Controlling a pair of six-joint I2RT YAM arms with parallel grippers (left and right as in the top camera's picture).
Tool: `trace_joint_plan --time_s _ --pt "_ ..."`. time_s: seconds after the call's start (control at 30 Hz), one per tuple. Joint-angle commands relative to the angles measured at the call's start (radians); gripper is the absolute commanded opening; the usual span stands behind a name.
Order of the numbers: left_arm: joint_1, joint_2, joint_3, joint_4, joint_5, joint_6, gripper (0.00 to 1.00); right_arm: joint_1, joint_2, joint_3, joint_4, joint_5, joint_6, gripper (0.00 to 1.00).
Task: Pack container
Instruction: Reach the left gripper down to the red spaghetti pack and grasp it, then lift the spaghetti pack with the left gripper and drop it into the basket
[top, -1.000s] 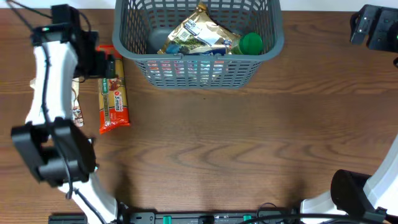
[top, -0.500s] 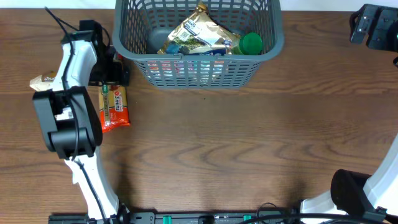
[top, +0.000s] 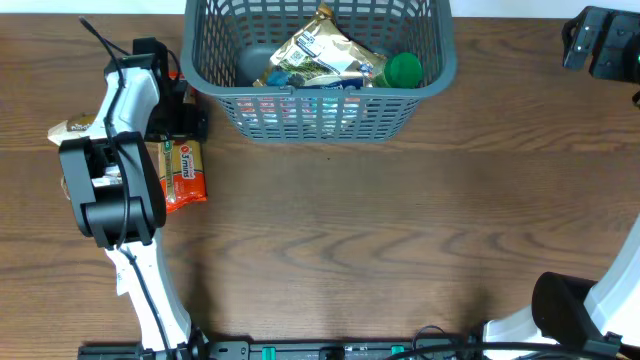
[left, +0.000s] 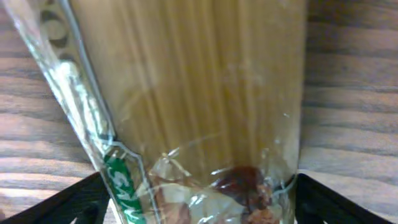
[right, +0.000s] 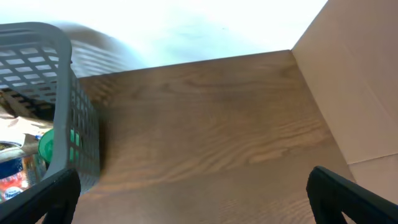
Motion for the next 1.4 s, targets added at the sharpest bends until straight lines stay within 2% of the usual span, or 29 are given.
trace_joint_plan --time_s 0.0,0.4,0.43,0.5,0.57,0.6,0.67,0.7,0.73,0.93,1.37 --pt "-0.001 0.039 0.007 -0.017 0.026 -0.033 0.90 -0.004 0.008 0.004 0.001 -0.007 0.013 0.99" --pt "0.010 0.041 -0.007 0.028 0.025 -0.033 0.90 -0.004 0.007 0.005 -0.010 -0.007 0.013 0.99" --pt "0.012 0.041 -0.007 0.026 0.025 -0.033 0.85 -0.004 0.006 0.005 -0.011 -0.007 0.013 0.99" --pt "0.016 0.041 -0.007 0.020 0.026 -0.033 0.64 -0.004 0.006 0.005 -0.016 -0.007 0.013 0.99" --pt "0.021 0.041 -0.007 0.003 0.026 -0.034 0.35 -0.004 0.006 0.005 -0.022 -0.007 0.013 0.99" --pt "0.021 0.041 -0.007 -0.010 0.026 -0.034 0.27 -0.004 0.006 0.005 -0.025 -0.007 0.012 0.99" --pt "0.021 0.041 -0.007 -0.037 0.026 -0.034 0.22 -0.004 0.006 0.005 -0.028 -0.007 0.003 0.99" --pt "0.021 0.040 -0.007 -0.048 0.025 -0.042 0.10 -0.004 0.006 0.005 -0.028 -0.007 0.002 0.99" --pt "0.021 0.037 -0.007 -0.058 0.025 -0.052 0.06 -0.004 0.006 0.005 -0.028 -0.007 0.002 0.99" --pt "0.023 -0.063 -0.001 -0.134 0.026 -0.105 0.06 -0.004 0.006 0.005 -0.028 -0.007 0.002 0.99" --pt "0.073 -0.592 0.030 -0.163 0.026 -0.179 0.06 -0.004 0.006 0.005 -0.029 -0.007 0.002 0.99"
